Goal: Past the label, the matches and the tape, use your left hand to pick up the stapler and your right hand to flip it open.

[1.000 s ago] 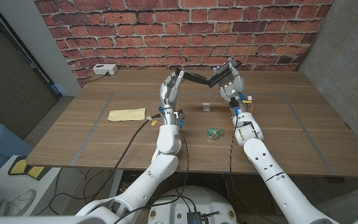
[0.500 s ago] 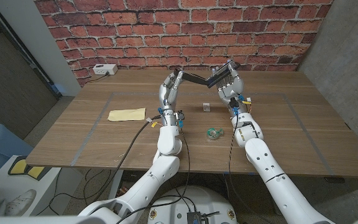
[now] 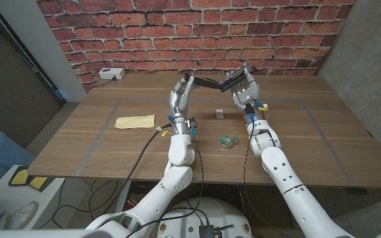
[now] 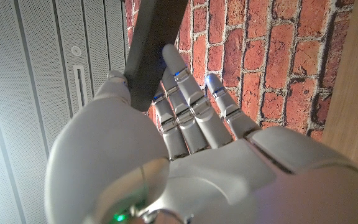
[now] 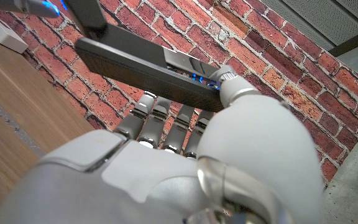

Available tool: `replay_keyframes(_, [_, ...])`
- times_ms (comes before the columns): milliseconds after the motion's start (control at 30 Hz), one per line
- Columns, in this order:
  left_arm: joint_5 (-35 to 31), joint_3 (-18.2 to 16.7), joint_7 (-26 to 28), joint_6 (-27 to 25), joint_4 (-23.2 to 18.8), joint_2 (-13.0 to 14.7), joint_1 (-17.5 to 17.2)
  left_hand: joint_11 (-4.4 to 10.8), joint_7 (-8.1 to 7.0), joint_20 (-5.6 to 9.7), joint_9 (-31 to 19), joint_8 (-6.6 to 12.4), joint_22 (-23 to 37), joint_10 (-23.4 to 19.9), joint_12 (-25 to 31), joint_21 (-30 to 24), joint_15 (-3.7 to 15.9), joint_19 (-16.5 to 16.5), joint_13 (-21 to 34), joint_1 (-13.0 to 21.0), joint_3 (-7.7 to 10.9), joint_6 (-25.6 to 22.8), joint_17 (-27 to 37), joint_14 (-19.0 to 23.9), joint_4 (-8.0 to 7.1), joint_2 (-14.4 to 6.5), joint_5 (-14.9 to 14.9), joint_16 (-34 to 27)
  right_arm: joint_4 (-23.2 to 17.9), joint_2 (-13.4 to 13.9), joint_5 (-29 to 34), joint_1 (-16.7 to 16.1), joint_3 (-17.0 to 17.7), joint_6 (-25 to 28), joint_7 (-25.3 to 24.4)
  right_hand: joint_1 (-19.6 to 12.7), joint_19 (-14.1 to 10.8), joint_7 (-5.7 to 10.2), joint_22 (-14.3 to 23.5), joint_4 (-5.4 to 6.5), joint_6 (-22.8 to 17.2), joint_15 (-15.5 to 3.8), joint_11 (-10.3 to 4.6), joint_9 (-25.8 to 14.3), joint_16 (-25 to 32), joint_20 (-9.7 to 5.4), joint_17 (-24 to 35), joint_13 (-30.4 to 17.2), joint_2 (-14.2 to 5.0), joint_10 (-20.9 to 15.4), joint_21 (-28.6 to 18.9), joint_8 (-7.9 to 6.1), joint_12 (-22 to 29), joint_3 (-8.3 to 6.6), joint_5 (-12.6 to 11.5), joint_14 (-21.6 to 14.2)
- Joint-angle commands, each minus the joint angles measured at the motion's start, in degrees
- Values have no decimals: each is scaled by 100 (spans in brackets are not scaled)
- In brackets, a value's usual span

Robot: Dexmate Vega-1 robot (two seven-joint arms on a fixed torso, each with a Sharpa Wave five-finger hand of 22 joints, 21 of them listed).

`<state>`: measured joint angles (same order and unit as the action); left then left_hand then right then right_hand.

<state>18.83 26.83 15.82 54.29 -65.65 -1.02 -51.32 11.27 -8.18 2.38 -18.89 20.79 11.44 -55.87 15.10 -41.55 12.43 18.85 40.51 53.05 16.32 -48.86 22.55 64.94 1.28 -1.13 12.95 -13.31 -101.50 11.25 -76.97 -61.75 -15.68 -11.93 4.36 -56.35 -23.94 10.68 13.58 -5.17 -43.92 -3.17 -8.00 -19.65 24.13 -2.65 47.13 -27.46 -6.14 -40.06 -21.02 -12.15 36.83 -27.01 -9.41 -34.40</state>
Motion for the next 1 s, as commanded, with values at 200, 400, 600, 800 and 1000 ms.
replay_keyframes(200, [230, 4, -211, 145, 182, -88, 74, 62, 24, 547, -85, -23, -37, -97, 57, -30, 123, -54, 121, 801, 563, -50, -431, -148, 435, -853, 52, 137, 41, -37, 31, 29, 14, -32, -7, -376, -4, 46, 15, -13, -48, -1053, -357, 17, 10, -344, 40, 28, -471, -410, -58, -20, -16, -3, -55, -64])
replay_keyframes(400, [383, 22, -390, 196, 260, -102, 125, 58, 45, 584, -91, -32, -46, -55, 44, -16, 124, -90, 136, 797, 569, -44, -462, -184, 432, -849, 52, 153, 48, -76, -40, 32, 48, -29, -11, -375, -2, 53, 18, -17, -55, -1054, -355, 27, 6, -345, 47, 67, -472, -430, -78, -22, -45, 1, -54, -80])
replay_keyframes(600, [565, 40, -580, 192, 269, -95, 148, 59, 44, 585, -101, -32, -52, -67, 52, -14, 129, -100, 151, 806, 582, -48, -470, -157, 430, -867, 54, 131, 47, -84, -27, 44, 64, -43, -41, -375, 1, 52, 20, -19, -54, -1054, -356, 34, -1, -349, 47, 91, -474, -431, -90, -22, -67, 2, -55, -84])
replay_keyframes(800, [507, 14, -526, 143, 236, -110, 127, 57, 18, 496, -97, -62, -48, -78, 52, -46, 136, -91, 166, 861, 555, -77, -340, 425, 464, -854, 33, -189, 62, -89, -10, 61, 60, -44, -51, -374, 10, 48, 23, -25, -64, -1054, -357, 45, -15, -350, 47, 131, -471, -448, -108, -25, -98, 7, -54, -86])
replay_keyframes(1000, [489, 4, -496, 88, 192, -102, 98, 57, -19, 455, -91, -70, -41, -78, 28, -78, 133, -51, 138, 864, 534, -95, -311, 469, 475, -832, 24, -212, 90, -107, -13, 66, 48, -36, -59, -374, 14, 52, 26, -28, -60, -1054, -358, 54, -23, -352, 52, 166, -473, -461, -126, -23, -126, 10, -54, -95])
